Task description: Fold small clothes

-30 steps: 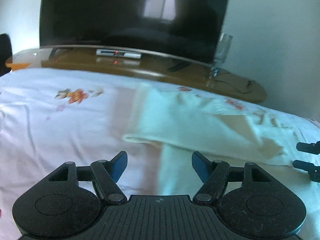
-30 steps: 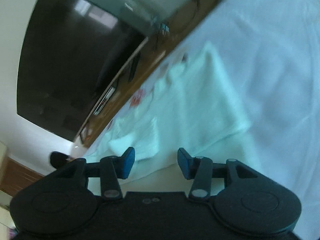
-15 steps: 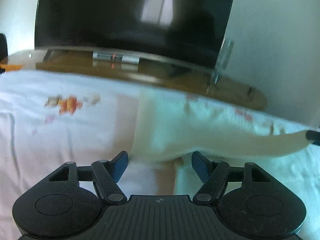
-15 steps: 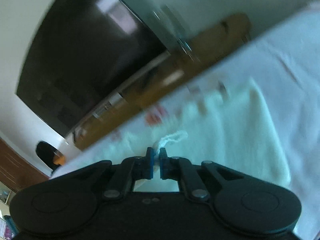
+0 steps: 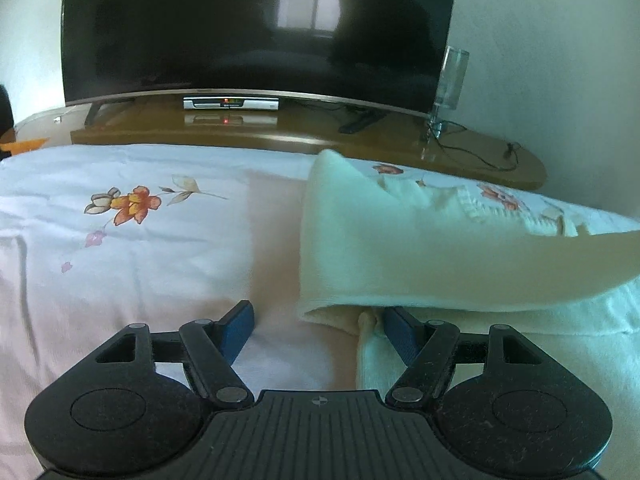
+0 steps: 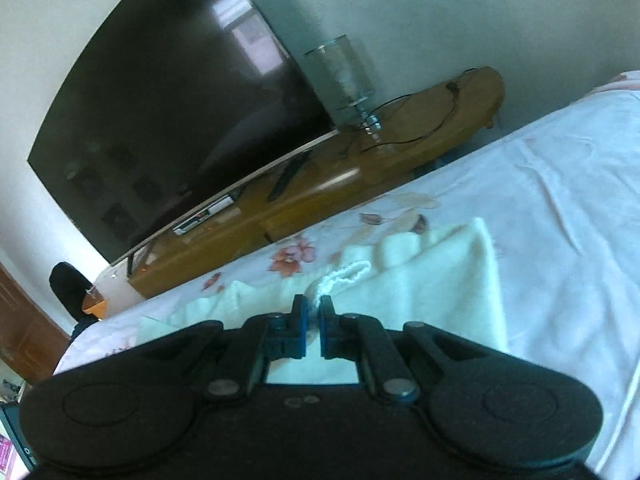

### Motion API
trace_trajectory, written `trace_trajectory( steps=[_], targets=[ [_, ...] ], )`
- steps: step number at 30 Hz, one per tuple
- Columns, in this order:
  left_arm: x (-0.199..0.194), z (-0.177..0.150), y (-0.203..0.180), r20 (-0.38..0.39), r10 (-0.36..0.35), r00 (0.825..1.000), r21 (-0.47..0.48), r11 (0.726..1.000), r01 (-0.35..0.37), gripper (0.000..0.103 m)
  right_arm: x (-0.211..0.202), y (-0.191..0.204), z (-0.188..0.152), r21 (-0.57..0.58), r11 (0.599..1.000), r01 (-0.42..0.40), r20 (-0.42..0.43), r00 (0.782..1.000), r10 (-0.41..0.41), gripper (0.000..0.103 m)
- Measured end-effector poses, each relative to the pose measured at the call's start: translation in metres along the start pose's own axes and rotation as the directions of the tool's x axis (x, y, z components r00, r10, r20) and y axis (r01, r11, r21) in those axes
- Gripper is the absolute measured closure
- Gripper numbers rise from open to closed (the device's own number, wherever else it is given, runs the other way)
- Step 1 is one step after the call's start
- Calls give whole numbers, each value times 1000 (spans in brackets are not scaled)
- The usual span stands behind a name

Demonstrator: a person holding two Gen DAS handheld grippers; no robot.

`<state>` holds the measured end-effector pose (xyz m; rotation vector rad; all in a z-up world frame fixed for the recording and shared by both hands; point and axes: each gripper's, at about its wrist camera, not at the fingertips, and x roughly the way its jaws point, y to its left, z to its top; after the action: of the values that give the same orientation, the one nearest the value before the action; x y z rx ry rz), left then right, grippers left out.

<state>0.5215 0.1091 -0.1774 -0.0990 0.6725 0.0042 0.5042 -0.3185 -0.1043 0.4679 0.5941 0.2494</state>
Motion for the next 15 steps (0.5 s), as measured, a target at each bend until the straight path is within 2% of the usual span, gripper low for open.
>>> trace_trajectory(
  steps=[15],
  targets=[
    [-3,-1,3,-3,-29,1000,23,999,29,32,-32,-41,-9,16,994,105,32,994,-105,96]
  ],
)
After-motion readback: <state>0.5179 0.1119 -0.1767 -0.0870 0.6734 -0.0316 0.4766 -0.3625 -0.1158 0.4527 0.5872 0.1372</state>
